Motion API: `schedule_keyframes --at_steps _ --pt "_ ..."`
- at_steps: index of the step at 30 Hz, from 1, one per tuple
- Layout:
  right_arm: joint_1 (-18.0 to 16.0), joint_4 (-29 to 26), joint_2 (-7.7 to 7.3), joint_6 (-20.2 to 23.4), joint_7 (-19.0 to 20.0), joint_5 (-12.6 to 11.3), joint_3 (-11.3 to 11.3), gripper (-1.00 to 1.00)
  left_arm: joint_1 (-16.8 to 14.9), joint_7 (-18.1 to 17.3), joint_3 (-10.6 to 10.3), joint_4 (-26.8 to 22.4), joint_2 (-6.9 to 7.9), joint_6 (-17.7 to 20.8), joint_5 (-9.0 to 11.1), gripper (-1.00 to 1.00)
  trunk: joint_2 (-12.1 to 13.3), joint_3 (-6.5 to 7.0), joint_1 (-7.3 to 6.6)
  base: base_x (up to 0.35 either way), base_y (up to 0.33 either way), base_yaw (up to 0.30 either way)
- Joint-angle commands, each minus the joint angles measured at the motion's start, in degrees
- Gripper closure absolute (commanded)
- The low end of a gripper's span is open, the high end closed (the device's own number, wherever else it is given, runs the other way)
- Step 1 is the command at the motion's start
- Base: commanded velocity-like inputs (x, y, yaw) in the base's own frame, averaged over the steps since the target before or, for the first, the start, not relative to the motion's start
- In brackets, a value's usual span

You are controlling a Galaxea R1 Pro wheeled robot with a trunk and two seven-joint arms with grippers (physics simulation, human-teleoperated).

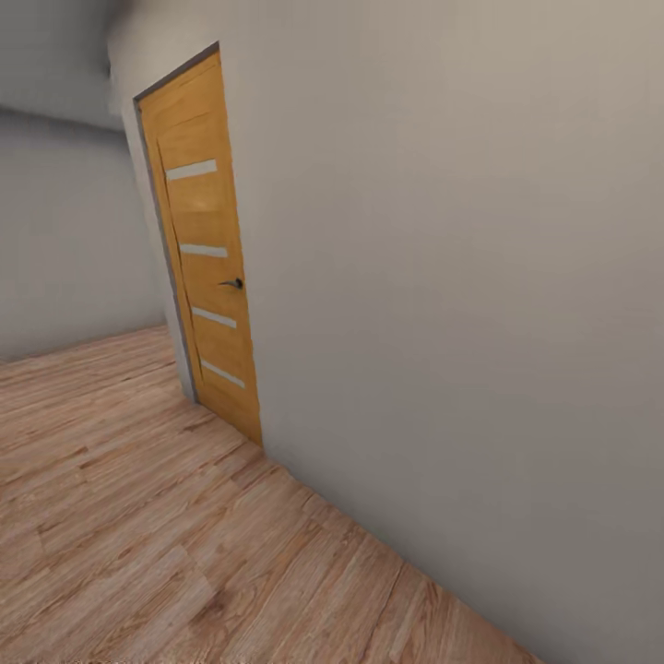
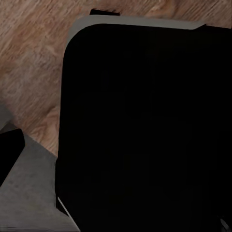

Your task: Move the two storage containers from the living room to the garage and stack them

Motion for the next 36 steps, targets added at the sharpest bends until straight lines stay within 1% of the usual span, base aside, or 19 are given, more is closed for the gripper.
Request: schedule_keyframes --at_steps 1,3,5,8,14,23,36 --pt "-0.07 0.18 0.02 -0.37 0.03 -0.57 0.49 -1.00 -0.01 0.04 0.00 -0.04 -0.01 -0.02 0.94 -1.00 -0.03 -0.05 0.00 0.000 0.000 0.282" --pt "-0.06 0.18 0.02 -0.38 0.03 -0.60 0.50 -1.00 -0.01 -0.04 -0.01 -0.02 0.03 -0.02 2.87 -1.00 -0.03 -0.05 0.00 0.052 0.000 0.283" --pt "-0.06 0.18 0.02 -0.38 0.03 -0.61 0.52 -1.00 -0.01 -0.12 -0.05 0.00 0.11 -0.02 4.28 -1.00 -0.03 -0.05 0.00 0.188 0.000 0.283" --pt "-0.06 0.18 0.04 -0.39 0.03 -0.62 0.51 -1.00 -0.01 -0.19 -0.09 0.02 0.14 0.05 5.70 -1.00 -0.03 -0.05 0.00 0.261 0.000 0.283" --pt "-0.06 0.18 0.10 -0.39 0.03 -0.60 0.50 -1.00 -0.01 -0.21 -0.10 0.02 0.11 0.04 5.97 -1.00 -0.03 -0.05 0.00 0.314 0.022 0.284" --pt "-0.06 0.18 0.33 -0.39 0.03 -0.61 0.30 -1.00 -0.01 -0.21 -0.10 0.02 0.06 -0.02 6.00 -1.00 -0.03 -0.05 0.00 0.301 0.149 0.298" --pt "-0.06 0.18 0.22 -0.40 0.03 -0.63 0.12 -1.00 -0.01 -0.04 0.04 0.00 -0.01 -0.09 6.11 -1.00 -0.03 -0.05 0.00 0.033 0.021 0.300"
